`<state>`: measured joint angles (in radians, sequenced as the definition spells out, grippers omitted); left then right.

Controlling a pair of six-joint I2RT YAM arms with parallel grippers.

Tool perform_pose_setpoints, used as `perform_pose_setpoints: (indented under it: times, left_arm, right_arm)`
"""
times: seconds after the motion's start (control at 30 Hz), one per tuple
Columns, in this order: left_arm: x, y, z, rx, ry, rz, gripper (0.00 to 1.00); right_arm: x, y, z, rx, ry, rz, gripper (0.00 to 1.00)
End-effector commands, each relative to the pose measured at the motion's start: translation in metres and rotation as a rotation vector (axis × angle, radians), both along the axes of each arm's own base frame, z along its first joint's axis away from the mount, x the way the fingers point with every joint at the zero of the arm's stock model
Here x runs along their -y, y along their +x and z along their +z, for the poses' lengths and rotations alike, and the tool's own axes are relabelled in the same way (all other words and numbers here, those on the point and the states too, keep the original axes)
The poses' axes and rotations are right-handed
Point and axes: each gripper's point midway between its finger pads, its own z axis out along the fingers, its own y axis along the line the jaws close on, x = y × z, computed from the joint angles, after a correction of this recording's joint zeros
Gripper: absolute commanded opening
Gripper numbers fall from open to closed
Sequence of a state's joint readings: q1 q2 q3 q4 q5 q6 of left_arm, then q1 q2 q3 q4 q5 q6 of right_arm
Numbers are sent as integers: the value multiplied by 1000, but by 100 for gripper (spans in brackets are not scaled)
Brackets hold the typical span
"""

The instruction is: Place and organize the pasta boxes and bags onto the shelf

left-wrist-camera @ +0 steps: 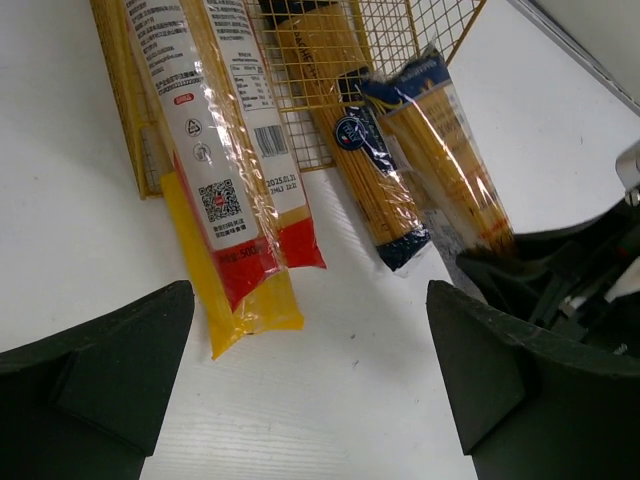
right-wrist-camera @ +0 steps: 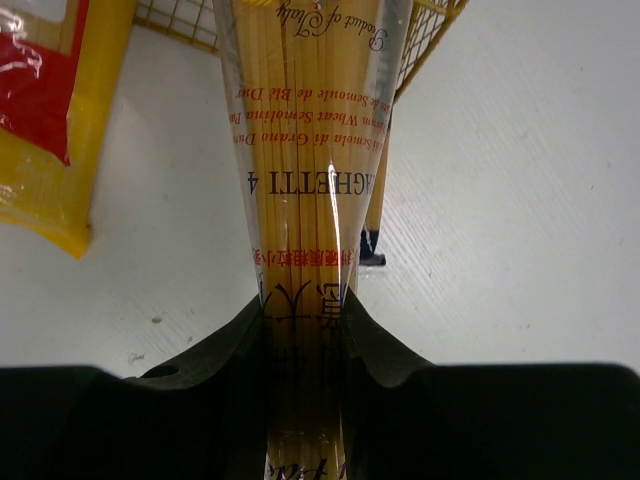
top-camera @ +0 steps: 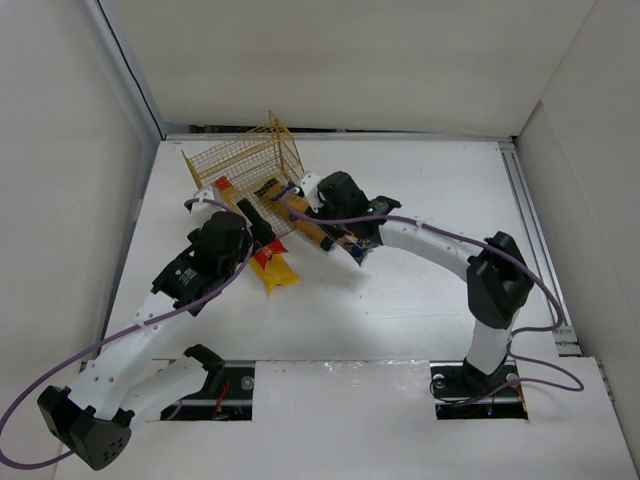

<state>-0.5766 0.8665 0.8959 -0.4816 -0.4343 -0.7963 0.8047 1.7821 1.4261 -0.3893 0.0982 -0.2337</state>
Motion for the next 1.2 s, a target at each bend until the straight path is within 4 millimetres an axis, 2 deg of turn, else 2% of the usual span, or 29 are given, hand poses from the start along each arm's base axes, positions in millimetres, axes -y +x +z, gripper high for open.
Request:
perform_pose_setpoints:
  times: [0.0,0.13,0.2,0.23,0.4,0.47,0.63,0.67,0.83,0.93,1.07,1.13,1.17]
  left_arm:
    - [-4,0,10,18,-18,34,100]
    - [-6,0,18,39,-35,49,100]
    - [-7,-1,21,49,-42,48,100]
    - [-6,-1,27,68,-71,57,100]
    - [-13,-5,23,87,-96,88,100]
    - [-16,-8,30,110,-114,101,100]
    - [-21,-10,26,102,-122,135,100]
    - [-22,-11,24,94,-123,140,100]
    - [-32,-13,19,82,-112,196,100]
    - [-35,-16,23,96,-125,208,100]
    - [-39,-18,21,104,-132,223,100]
    - [-42,-20,22,110,-136,237,100]
    - [-43,-20,18,103,-130,238,100]
  right_arm:
    - [-30,38,74,190,116,-22,0]
    - [-42,54,58,188,67,-10,0]
    - [-45,60,58,193,60,-21,0]
    - [-50,66,61,203,60,-16,0]
    - [-61,80,67,223,65,-32,0]
    - [-68,86,67,224,81,-39,0]
    - [-82,95,67,225,103,-65,0]
    - [-89,93,66,218,119,-68,0]
    - [-110,106,72,205,220,-121,0]
    - [-118,112,74,213,276,-141,0]
    - [-125,117,87,223,318,-152,0]
    - [-125,120,80,214,307,-169,0]
    - [-125,121,85,220,319,-182,0]
